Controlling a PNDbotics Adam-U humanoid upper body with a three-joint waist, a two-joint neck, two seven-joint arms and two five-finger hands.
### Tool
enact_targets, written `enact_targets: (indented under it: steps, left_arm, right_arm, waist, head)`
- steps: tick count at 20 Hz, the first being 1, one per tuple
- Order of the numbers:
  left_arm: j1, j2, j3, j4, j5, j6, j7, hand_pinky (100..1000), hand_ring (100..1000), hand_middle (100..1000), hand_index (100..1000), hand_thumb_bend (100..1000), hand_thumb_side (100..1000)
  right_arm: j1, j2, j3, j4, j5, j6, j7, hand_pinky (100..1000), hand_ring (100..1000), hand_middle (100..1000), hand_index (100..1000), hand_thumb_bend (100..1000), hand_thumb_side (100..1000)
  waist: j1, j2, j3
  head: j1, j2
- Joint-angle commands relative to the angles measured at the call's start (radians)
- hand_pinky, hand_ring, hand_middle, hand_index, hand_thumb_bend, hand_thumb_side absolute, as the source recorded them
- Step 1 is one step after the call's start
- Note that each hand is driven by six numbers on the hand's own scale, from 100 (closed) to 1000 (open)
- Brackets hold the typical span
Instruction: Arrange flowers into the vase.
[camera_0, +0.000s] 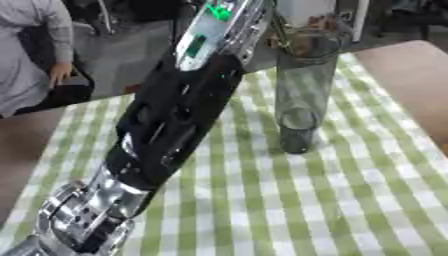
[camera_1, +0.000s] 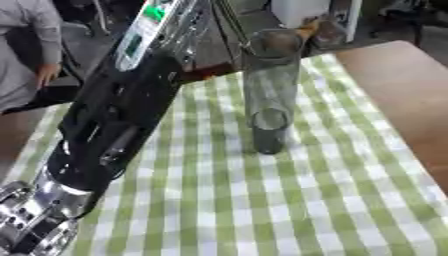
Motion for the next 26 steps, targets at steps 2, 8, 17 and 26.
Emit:
enact_targets:
  steps: [2, 8, 17, 26]
  left_arm:
    - [-0.024, 0.006, 0.005, 0.0, -0.009, -0.027, -0.015, 100, 100, 100, 100, 348, 100]
    - [-0.034, -0.004, 0.013, 0.04, -0.017, -0.089, -0.045, 100, 100, 100, 100, 344, 100]
    - [-0.04, -0.006, 0.016, 0.091, -0.032, -0.112, -0.061, 100, 100, 100, 100, 354, 100]
    - [-0.072, 0.004, 0.03, 0.135, -0.053, -0.114, -0.07, 100, 100, 100, 100, 396, 100]
  right_arm:
    - [-0.016, -0.014, -0.011, -0.016, -0.011, -0.01, -0.011, 704, 786, 827, 886, 100, 1000]
    - [-0.021, -0.012, -0.013, -0.016, -0.011, -0.011, -0.008, 702, 786, 827, 886, 100, 1000]
    - [-0.024, -0.005, -0.009, -0.016, -0.006, -0.001, -0.003, 701, 787, 827, 887, 100, 1000]
    - [-0.034, 0.002, -0.003, -0.016, 0.002, 0.011, 0.004, 699, 786, 824, 883, 100, 1000]
  waist:
    - [-0.009, -0.008, -0.006]
    - [-0.007, 0.005, -0.019]
    - [0.002, 0.021, -0.024]
    - [0.014, 0.036, -0.031]
  head:
    - [0.011, -0.021]
    - [0.026, -0.046]
    - [0.031, -0.061]
    - [0.046, -0.085]
